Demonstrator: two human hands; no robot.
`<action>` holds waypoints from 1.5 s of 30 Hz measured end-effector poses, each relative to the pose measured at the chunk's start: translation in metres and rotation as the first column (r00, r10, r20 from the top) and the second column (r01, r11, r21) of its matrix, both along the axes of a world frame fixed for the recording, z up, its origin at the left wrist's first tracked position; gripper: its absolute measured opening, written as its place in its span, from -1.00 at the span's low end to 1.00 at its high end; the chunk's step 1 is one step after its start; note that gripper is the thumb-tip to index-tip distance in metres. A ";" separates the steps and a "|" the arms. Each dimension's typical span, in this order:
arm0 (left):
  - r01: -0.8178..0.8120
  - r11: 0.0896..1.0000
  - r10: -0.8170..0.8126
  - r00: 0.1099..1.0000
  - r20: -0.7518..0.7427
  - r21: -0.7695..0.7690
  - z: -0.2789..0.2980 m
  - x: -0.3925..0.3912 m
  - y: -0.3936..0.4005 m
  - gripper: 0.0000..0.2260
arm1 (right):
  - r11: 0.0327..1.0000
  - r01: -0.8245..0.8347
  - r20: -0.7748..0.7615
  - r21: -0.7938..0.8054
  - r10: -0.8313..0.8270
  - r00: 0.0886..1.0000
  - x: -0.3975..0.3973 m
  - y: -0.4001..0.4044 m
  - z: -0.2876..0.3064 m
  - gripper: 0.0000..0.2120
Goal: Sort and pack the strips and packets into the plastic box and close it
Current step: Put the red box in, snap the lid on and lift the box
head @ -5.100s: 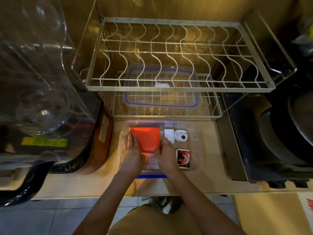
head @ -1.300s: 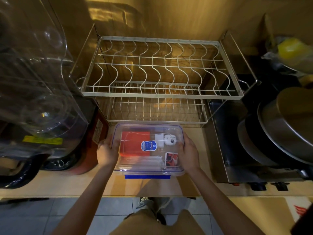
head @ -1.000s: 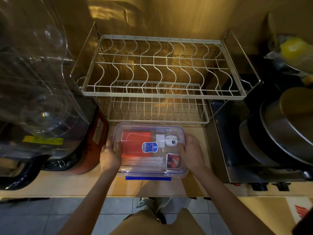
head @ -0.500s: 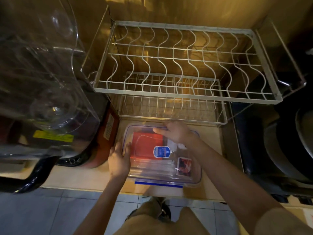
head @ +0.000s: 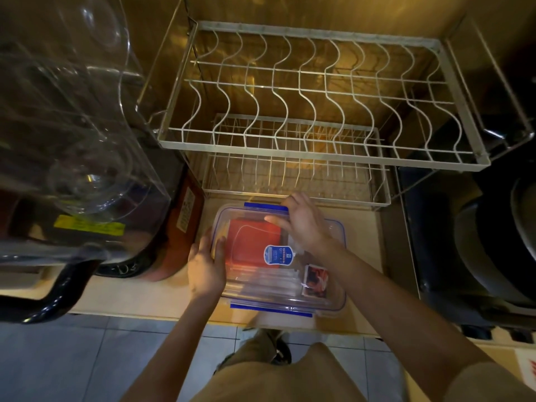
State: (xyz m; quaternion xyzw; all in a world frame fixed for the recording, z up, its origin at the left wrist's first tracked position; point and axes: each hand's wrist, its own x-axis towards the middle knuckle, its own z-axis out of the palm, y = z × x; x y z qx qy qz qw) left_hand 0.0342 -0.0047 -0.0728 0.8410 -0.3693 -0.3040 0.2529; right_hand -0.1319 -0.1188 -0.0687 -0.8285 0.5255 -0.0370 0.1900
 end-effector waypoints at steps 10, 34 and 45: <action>-0.019 1.000 0.019 1.000 -0.010 -0.002 -0.003 0.001 0.000 -0.59 | 0.997 -0.033 -0.003 -0.073 0.033 0.999 0.004 0.002 0.006 -0.49; 0.044 0.999 -0.043 0.998 0.051 -0.032 -0.004 0.000 0.002 -0.58 | 0.928 -0.119 -0.197 -0.354 0.051 0.979 -0.024 0.164 -0.040 -0.53; 0.072 0.997 -0.071 0.996 0.059 -0.010 -0.006 0.003 0.001 -0.55 | 0.955 -0.204 0.002 -0.217 0.210 0.978 -0.046 0.156 -0.027 -0.45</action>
